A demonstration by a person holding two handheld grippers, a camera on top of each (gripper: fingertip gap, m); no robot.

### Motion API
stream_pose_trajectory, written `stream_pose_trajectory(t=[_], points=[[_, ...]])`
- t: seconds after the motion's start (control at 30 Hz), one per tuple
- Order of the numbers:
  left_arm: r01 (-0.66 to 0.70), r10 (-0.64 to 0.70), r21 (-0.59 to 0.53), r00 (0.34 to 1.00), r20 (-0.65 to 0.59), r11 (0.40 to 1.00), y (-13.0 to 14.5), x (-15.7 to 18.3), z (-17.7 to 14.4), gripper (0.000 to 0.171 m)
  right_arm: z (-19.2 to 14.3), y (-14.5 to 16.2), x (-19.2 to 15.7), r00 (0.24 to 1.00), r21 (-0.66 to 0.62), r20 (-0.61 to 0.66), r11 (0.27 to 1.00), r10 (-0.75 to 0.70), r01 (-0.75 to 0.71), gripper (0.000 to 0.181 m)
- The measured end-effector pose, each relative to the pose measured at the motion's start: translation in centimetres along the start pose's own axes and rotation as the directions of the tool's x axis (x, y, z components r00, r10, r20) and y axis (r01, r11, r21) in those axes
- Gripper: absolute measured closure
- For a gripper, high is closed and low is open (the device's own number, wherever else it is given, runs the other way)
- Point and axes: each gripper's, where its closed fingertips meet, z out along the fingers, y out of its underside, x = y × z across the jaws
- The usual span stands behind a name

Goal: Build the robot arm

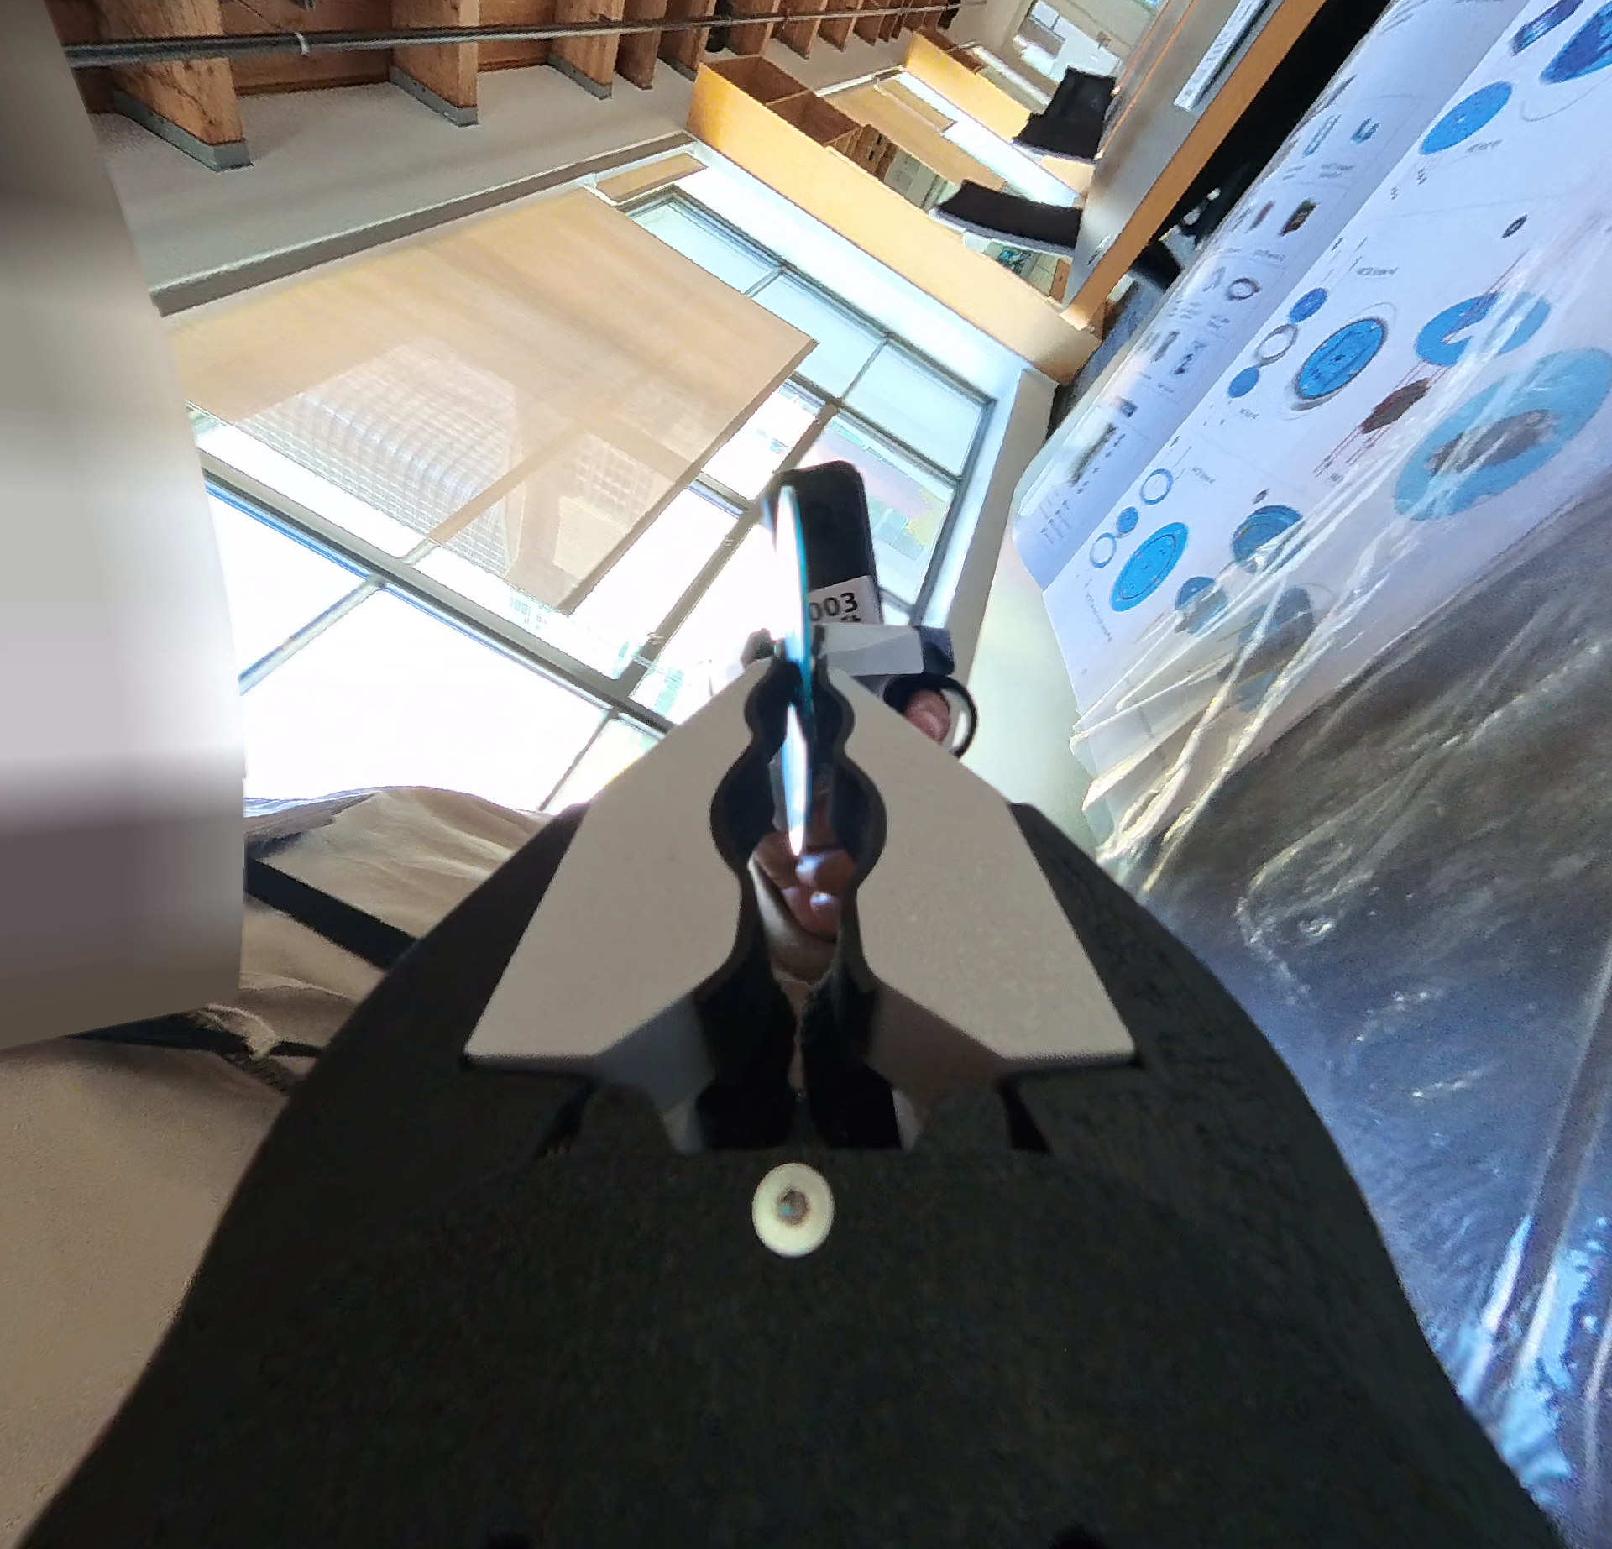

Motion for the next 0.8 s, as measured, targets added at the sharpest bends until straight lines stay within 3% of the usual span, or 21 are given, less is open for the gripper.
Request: stream_pose_trajectory(t=[0.23, 0.6, 0.8], points=[[-0.006, 0.006, -0.008, 1.000, 0.011, 1.000, 0.1, -0.1, 0.0, 0.160, 0.2, 0.1, -0.1, 0.991, -0.039, -0.070, 0.993, -0.117, 0.114, 0.178], [0.041, -0.041, -0.007, 0.999, 0.007, 0.999, 0.1, -0.4, 0.4, 0.165, -0.1, 0.0, -0.1, 0.994, -0.054, -0.063, 0.995, -0.089, 0.085, 0.175], [-0.020, 0.020, 0.005, 0.996, 0.088, 1.000, -0.7, -1.5, -0.2, 0.165, -2.5, -2.7, -0.4, 0.947, -0.020, -0.175, 0.963, -0.268, 0.269, 0.164]])
